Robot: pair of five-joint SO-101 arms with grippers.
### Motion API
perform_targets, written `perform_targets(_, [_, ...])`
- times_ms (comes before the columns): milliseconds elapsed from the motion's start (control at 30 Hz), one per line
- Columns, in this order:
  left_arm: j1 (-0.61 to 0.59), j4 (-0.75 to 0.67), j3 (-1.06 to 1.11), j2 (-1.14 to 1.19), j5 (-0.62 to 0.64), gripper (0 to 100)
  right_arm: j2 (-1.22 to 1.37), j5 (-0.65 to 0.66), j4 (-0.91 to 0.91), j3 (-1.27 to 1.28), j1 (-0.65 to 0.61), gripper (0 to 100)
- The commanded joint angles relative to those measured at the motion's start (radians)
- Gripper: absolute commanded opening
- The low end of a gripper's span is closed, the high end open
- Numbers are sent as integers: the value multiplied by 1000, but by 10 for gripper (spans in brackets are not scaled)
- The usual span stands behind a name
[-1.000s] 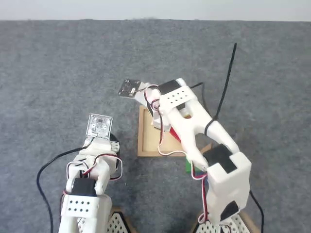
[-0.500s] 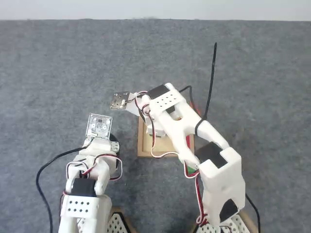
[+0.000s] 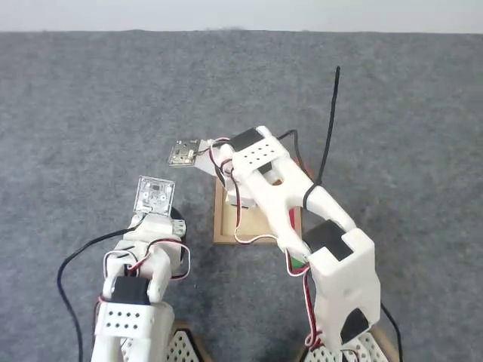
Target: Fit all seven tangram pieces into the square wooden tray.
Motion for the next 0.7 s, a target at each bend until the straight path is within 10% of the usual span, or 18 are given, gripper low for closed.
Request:
perform_targets(0, [-5,2,-8,-12,8,15,-28,12,44,-72,27,468])
perform_targets(467, [-5,2,-8,-12,8,15,-394,-186,59,81,110,421])
perform_targets(667, [-5,2,-8,-12,8,15,-631,-394,-389,600,101,239])
